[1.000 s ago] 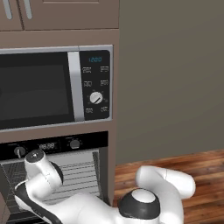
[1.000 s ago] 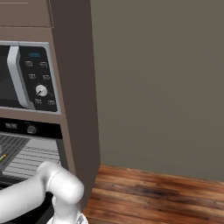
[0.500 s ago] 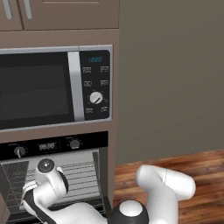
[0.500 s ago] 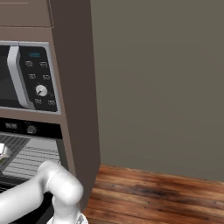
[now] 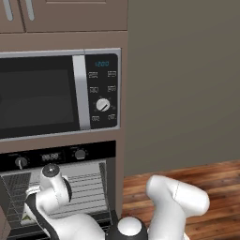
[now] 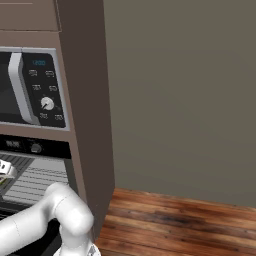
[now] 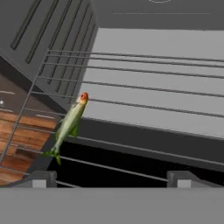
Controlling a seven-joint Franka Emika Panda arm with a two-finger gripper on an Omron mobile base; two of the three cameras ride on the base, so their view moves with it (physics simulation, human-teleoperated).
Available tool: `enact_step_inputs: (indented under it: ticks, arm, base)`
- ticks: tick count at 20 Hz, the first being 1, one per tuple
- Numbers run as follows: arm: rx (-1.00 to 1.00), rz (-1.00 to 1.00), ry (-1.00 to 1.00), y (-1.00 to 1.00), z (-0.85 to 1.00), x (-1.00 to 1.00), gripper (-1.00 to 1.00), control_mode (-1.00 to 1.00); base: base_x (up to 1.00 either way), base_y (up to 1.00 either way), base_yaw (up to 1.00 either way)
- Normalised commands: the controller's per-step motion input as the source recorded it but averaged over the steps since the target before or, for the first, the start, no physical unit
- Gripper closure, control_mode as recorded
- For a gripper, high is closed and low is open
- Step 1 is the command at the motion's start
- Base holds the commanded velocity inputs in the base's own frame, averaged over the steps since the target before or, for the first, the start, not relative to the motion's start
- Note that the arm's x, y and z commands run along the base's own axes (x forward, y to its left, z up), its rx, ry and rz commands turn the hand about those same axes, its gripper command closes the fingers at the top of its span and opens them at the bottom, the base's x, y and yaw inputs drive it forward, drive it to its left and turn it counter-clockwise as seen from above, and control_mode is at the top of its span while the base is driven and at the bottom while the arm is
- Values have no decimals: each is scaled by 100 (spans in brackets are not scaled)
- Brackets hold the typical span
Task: Take the fish from the oven and place it on the plate on the counter.
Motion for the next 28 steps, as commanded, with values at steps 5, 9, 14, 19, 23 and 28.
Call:
enact_step_inputs:
  ticks: [5,9,14,19,23,28]
  arm:
    - [0,0,19,22,-13,2,-100,-100]
    - [0,0,10,38,-27,6,-100,-100]
    - [0,0,5,39,-22,4,-100,-100]
    - [0,-4,0,35,-35,18,-100,-100]
    - [0,-16,0,31,-28,27,-100,-100]
    - [0,-18,0,28,-23,23,-100,-100]
  base:
    - [0,0,0]
    - [0,0,0]
    - [0,0,0]
    - [0,0,0]
    - [0,0,0]
    - [0,0,0]
